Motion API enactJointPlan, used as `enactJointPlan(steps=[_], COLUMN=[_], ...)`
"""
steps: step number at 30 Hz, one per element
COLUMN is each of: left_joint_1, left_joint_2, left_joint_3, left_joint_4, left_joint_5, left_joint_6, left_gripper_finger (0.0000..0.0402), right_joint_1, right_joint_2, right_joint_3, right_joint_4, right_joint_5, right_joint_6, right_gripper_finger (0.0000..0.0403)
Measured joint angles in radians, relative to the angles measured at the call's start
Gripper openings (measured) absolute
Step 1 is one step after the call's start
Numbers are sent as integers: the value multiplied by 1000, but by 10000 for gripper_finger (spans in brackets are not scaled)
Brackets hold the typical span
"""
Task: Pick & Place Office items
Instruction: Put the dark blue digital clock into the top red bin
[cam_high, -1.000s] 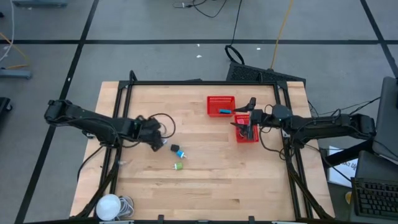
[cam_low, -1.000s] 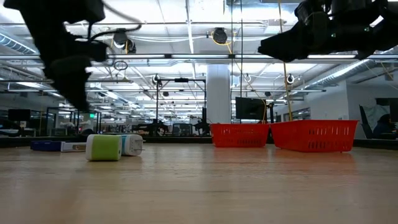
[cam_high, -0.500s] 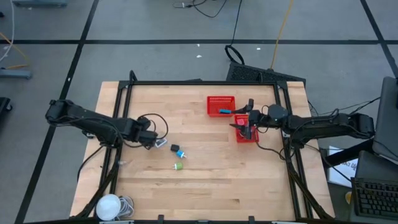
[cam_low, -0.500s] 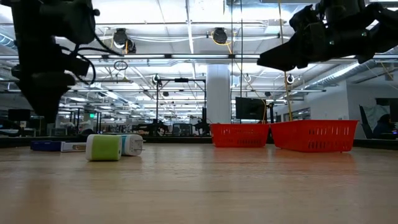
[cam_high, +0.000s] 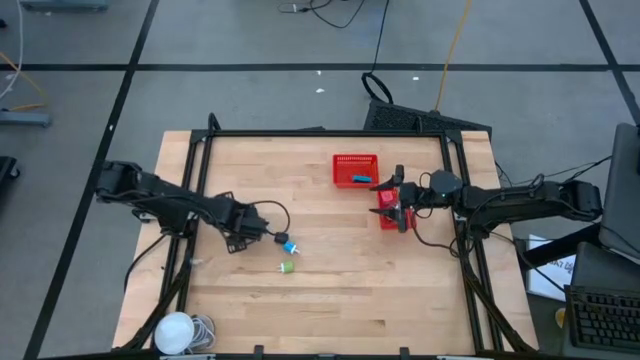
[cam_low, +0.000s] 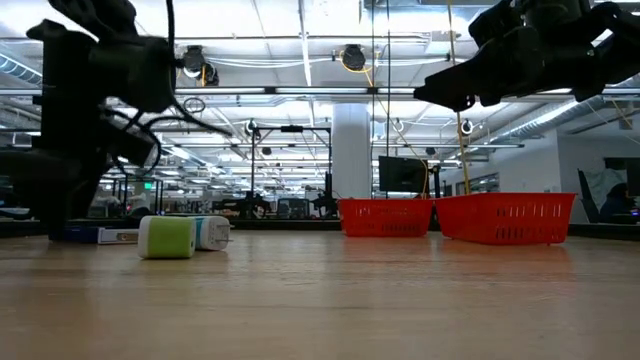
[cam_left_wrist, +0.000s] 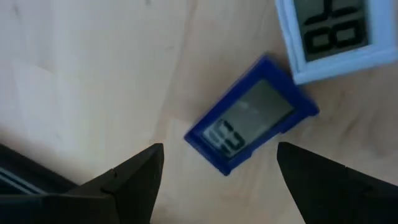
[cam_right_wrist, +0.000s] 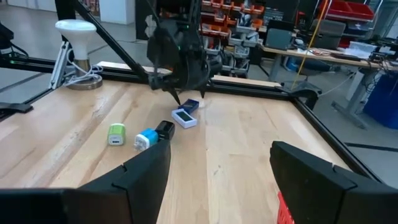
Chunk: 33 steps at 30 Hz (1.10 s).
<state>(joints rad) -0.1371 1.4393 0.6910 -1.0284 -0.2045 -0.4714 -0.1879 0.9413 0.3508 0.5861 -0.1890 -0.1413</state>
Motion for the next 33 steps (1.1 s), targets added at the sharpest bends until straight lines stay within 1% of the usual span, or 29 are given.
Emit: enactJointPlan(steps=[4,7,11,16,21,25,28,33], left_joint_1=[13,14,14,15,14,13,13,12], left_joint_2=[55,73,63,42,36,36,36,36], left_joint_3=[-17,-20,-22,-24,-23,-24,-25,-19], left_joint_4=[85,103,118,133,185,234,264,270], left_joint_5=[24,39,62,129,230,271,283,280], left_joint_6=[5,17,-28,-102,-115,-110,-119,-244], left_gripper_finger=[314,314,314,306,272,240,219,193], right_joint_1=[0,0,0,0,0,0,0,0], right_joint_2=[0,0,0,0,0,0,0,0], right_joint_3=[0,0,0,0,0,0,0,0], right_joint_4=[0,0,0,0,-2,-3,-4,-4], right_joint_5=[0,0,0,0,0,0,0,0], right_joint_6=[0,5,5,0,-1,-1,-1,-1], right_gripper_finger=[262,263,263,263,262,262,263,263])
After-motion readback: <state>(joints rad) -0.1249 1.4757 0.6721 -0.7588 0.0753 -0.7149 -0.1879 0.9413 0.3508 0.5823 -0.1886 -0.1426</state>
